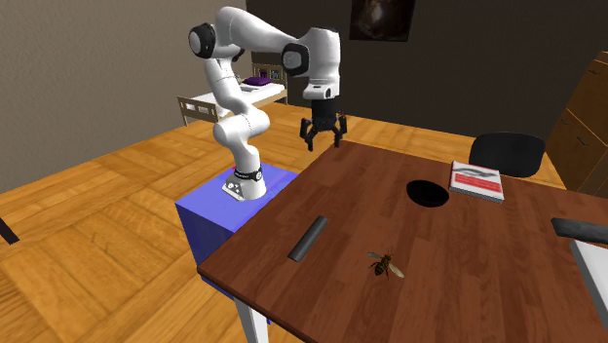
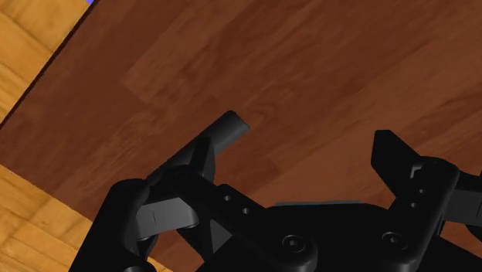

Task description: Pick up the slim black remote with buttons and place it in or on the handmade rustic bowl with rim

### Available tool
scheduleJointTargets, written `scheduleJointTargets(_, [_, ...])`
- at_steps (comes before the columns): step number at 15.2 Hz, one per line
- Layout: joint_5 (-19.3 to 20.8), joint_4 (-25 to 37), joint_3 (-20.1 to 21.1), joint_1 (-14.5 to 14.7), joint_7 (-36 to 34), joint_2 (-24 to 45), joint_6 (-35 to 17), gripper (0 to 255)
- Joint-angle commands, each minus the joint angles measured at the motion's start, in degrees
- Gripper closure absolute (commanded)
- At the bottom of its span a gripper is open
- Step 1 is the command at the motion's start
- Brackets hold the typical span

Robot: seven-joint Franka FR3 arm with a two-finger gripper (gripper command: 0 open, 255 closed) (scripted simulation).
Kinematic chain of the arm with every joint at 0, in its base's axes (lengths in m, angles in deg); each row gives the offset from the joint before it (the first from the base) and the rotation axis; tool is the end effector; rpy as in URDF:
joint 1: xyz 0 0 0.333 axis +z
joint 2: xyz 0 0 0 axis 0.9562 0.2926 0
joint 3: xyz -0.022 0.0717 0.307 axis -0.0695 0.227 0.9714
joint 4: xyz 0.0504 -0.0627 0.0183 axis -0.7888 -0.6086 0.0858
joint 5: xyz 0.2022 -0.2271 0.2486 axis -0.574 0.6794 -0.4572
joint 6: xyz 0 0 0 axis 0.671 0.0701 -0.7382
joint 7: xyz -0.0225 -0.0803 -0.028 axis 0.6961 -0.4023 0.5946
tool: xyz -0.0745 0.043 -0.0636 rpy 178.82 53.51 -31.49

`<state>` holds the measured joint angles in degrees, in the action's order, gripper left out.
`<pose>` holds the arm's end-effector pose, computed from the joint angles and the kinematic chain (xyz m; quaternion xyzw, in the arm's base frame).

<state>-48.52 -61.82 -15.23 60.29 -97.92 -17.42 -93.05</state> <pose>0.3955 -0.0451 0.5201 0.9408 -0.3322 0.0590 0.0318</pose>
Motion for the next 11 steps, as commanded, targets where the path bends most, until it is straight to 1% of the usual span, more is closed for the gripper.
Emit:
scheduleJointTargets(1, [1.1, -0.2, 0.6, -2.1, -4.5, 3.4, -3.6, 0])
scheduleJointTargets(6, [4.4, 0.2, 1.7, -7.0, -15.9, 11.4, -10.6, 0])
scheduleJointTargets(11, [8.6, 1.6, 1.9, -11.5, -27.7, 19.4, -16.2, 0])
